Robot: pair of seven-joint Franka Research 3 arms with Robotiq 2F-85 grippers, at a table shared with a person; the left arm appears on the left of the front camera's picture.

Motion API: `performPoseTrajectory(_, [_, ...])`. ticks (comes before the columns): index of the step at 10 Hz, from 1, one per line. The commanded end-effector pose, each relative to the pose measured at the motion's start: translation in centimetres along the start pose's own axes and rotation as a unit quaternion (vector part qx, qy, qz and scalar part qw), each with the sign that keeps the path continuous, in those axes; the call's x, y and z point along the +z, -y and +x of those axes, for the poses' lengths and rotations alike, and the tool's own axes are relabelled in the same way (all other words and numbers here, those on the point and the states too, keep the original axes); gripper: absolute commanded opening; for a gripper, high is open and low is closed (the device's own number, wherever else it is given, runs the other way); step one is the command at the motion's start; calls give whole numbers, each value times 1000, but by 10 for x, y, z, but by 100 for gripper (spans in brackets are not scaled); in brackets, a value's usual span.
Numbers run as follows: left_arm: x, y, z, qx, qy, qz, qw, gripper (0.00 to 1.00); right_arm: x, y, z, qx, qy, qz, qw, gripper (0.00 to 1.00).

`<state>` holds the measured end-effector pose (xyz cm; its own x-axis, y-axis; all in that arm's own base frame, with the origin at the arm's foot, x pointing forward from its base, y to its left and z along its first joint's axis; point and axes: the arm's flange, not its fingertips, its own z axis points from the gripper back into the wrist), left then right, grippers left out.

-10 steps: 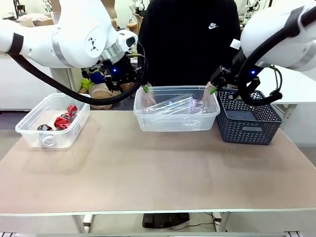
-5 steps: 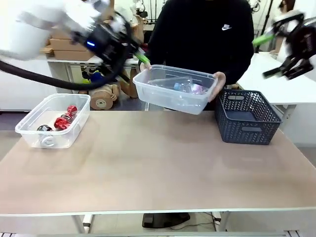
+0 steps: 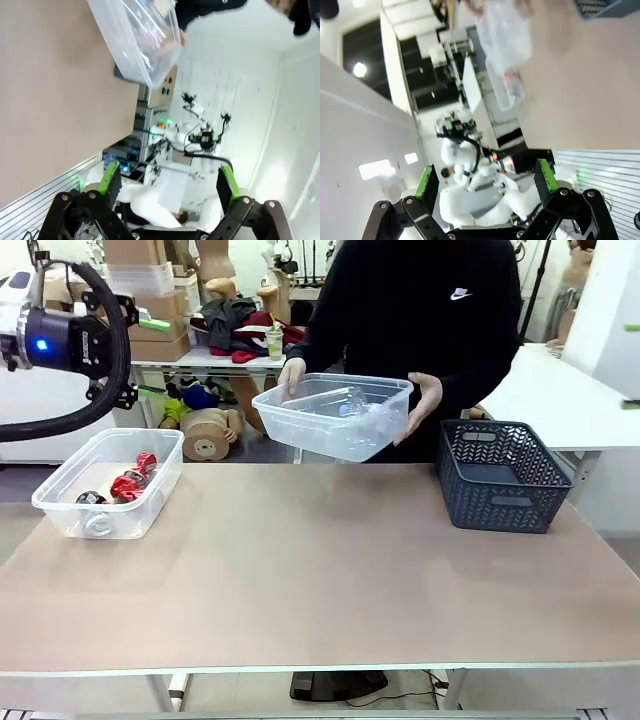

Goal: Sort the waste into each basket.
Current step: Release the Organizing box you were holding.

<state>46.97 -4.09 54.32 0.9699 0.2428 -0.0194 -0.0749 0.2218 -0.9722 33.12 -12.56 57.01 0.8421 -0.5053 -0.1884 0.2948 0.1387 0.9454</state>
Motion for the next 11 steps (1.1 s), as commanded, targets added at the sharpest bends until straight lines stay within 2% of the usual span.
performPoseTrajectory(1, [-14, 23, -8, -28, -27, 4, 999, 100, -8, -15, -9, 19, -24, -6, 1000, 100])
performPoseTrajectory(11, [-14, 23, -8, -28, -27, 4, 999, 100, -8, -15, -9, 19, -24, -6, 1000, 100])
